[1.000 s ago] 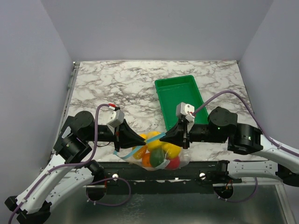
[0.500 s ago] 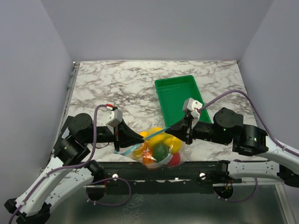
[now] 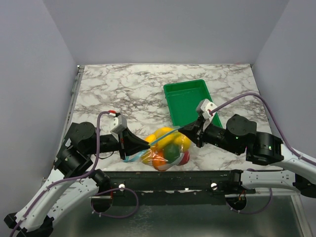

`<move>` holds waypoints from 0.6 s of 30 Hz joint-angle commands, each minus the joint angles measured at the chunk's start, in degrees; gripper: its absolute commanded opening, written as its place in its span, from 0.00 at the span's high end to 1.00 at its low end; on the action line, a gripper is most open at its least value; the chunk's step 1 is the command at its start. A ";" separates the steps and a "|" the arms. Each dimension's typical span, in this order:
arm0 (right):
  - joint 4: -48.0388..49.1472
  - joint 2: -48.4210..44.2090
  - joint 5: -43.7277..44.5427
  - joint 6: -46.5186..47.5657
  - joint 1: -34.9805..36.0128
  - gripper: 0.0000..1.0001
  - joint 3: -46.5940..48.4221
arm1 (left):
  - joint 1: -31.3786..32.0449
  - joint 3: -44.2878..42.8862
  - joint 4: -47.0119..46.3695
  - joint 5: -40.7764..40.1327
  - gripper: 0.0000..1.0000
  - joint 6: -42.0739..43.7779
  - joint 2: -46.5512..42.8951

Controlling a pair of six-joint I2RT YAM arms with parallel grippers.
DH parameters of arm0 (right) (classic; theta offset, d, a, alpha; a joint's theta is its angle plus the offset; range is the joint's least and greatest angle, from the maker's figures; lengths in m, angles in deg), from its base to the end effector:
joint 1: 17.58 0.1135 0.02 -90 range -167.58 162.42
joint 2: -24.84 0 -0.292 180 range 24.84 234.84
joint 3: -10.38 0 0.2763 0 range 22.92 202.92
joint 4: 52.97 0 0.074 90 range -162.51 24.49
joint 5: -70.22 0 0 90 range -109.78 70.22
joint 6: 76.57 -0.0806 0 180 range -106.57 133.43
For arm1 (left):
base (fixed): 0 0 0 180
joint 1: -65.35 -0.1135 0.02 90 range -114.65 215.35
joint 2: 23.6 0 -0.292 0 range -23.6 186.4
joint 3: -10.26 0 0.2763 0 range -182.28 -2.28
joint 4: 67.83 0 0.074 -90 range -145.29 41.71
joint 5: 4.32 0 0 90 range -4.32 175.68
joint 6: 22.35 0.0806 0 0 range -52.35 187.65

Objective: Place the food in the zip-top bag and seal the zipper
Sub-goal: Zip the zipper food storage bag at the center of the board.

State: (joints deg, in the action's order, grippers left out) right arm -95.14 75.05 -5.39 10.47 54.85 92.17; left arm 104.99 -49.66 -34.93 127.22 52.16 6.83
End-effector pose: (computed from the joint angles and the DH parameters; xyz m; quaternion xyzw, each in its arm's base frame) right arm 0.0849 0.2018 0.4546 -0.3692 0.6729 0.3113 0.5604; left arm 0.0759 -0.1323 0.3894 0.3802 0.6146 -0.5255 0.4490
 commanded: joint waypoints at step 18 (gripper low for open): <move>10.46 -3.90 20.15 1.27 -0.48 0.99 -0.29 | 0.18 -0.85 6.71 -1.36 1.00 -0.61 -2.18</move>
State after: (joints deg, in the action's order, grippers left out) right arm -91.84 74.62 3.70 10.47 54.87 91.84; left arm 104.97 -49.72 -32.87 125.64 52.14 5.85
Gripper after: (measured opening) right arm 0.011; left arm 0.019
